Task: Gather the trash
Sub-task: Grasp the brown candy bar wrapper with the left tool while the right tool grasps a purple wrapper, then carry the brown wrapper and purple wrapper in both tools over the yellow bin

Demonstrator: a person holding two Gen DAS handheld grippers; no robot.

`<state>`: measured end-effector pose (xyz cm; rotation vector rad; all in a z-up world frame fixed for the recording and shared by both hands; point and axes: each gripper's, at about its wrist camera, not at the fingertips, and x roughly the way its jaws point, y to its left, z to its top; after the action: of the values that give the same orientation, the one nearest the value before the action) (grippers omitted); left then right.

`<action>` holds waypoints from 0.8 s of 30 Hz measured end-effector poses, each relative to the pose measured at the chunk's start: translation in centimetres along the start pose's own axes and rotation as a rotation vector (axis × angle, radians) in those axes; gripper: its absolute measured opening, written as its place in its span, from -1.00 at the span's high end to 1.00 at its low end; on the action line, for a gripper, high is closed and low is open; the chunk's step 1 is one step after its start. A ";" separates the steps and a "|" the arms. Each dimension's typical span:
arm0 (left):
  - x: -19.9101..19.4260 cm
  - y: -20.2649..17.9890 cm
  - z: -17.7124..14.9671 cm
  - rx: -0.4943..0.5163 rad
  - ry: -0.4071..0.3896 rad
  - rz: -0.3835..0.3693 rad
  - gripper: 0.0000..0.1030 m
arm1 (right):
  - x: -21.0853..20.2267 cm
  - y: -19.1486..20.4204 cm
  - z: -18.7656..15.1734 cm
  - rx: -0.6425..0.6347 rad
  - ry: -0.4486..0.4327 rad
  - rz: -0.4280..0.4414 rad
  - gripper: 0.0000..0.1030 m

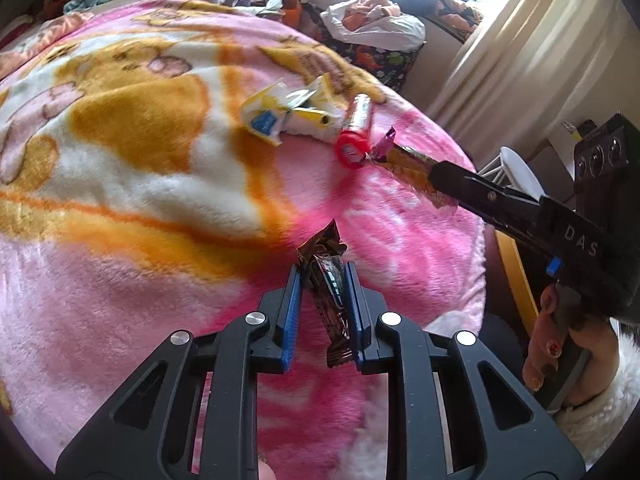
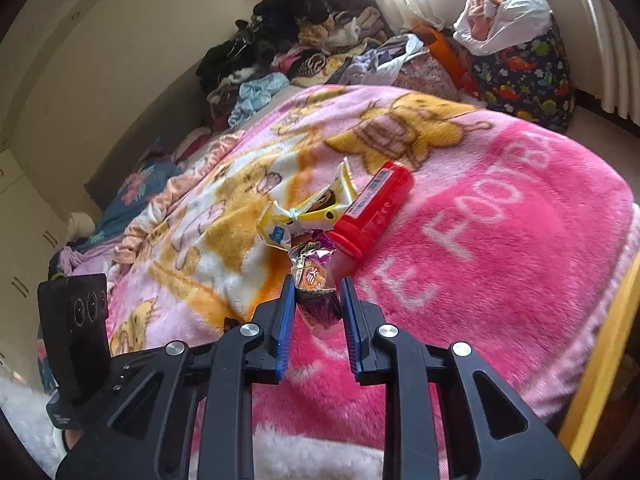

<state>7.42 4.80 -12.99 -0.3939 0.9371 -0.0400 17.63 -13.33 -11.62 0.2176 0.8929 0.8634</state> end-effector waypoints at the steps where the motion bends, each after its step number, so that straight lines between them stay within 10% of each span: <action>1: 0.0 -0.4 0.1 0.004 -0.003 -0.005 0.71 | -0.4 -0.2 0.0 0.009 -0.004 -0.002 0.58; 24: 0.8 -9.7 1.7 0.165 -0.043 -0.108 0.71 | -10.5 -5.9 -1.2 0.163 -0.197 -0.122 0.58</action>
<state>10.57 -3.87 -9.40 -0.2913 0.8624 -0.2051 16.69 -25.12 -9.13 0.3797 0.7833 0.6445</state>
